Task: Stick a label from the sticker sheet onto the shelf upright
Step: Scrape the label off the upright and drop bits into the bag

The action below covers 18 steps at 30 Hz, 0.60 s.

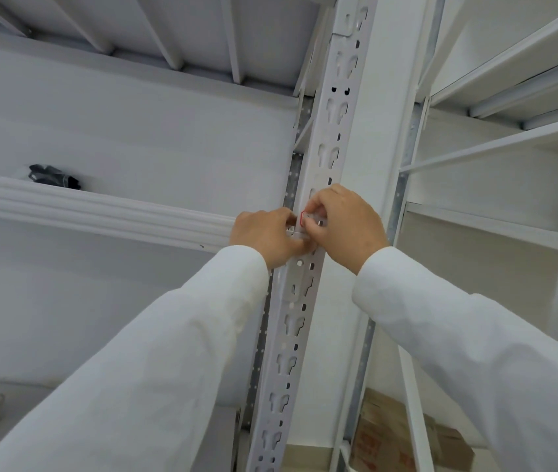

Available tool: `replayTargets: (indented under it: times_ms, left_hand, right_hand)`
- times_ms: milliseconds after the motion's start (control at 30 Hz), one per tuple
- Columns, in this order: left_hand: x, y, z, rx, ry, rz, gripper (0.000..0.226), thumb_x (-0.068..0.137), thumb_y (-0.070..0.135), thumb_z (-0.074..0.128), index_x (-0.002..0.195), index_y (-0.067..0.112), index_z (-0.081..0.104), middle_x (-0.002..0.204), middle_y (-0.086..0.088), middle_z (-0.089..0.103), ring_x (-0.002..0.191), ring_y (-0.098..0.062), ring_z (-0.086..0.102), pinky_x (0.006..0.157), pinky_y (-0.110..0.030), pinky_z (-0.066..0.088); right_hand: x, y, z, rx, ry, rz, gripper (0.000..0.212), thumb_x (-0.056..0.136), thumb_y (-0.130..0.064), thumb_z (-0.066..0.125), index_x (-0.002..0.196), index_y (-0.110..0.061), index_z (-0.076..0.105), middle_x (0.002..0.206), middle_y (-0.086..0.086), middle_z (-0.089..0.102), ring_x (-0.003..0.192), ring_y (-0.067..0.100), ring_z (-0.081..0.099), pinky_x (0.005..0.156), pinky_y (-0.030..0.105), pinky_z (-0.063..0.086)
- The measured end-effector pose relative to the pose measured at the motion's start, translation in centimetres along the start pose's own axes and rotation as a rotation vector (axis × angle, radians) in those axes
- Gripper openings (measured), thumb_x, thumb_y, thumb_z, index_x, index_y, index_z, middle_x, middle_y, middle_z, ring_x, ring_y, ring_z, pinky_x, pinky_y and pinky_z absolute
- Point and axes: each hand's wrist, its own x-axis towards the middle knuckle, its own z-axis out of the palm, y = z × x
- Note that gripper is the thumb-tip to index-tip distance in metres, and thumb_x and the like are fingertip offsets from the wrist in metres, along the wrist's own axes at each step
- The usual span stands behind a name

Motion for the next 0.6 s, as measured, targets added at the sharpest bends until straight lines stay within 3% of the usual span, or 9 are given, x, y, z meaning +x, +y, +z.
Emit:
replayTargets:
  times_ms: [133, 267, 400, 600]
  left_hand:
    - [-0.1, 0.0, -0.2, 0.006, -0.023, -0.004, 0.047, 0.08, 0.052, 0.054, 0.117, 0.024, 0.056, 0.114, 0.002, 0.066, 0.108, -0.021, 0.055, 0.092, -0.028, 0.033]
    - [-0.1, 0.0, -0.1, 0.016, -0.015, -0.01, 0.044, 0.079, 0.052, 0.055, 0.113, 0.024, 0.057, 0.106, -0.002, 0.068, 0.102, -0.023, 0.055, 0.087, -0.028, 0.032]
    - [-0.1, -0.1, 0.0, -0.005, -0.008, -0.011, 0.045, 0.079, 0.052, 0.055, 0.115, 0.024, 0.057, 0.111, 0.001, 0.067, 0.107, -0.022, 0.056, 0.094, -0.029, 0.035]
    - [0.1, -0.2, 0.2, 0.013, -0.004, 0.006, 0.045, 0.079, 0.054, 0.054, 0.115, 0.026, 0.057, 0.113, 0.002, 0.067, 0.107, -0.02, 0.056, 0.09, -0.028, 0.032]
  right_hand:
    - [0.9, 0.0, -1.5, 0.127, -0.078, 0.079, 0.003, 0.077, -0.026, 0.062, 0.075, -0.024, 0.063, 0.075, -0.011, 0.056, 0.076, 0.013, 0.054, 0.068, 0.029, 0.044]
    - [0.4, 0.4, -1.5, 0.102, -0.019, 0.066, 0.004, 0.08, -0.027, 0.062, 0.084, -0.026, 0.064, 0.082, -0.009, 0.056, 0.079, 0.011, 0.052, 0.07, 0.029, 0.042]
    - [0.3, 0.2, -1.0, 0.044, -0.039, 0.078, 0.006, 0.081, -0.032, 0.063, 0.079, -0.026, 0.064, 0.077, -0.011, 0.051, 0.077, 0.011, 0.05, 0.066, 0.028, 0.037]
    - [0.4, -0.2, -0.7, 0.02, -0.038, 0.082, 0.011, 0.083, -0.027, 0.056, 0.075, -0.022, 0.062, 0.075, -0.009, 0.052, 0.075, 0.016, 0.051, 0.064, 0.029, 0.038]
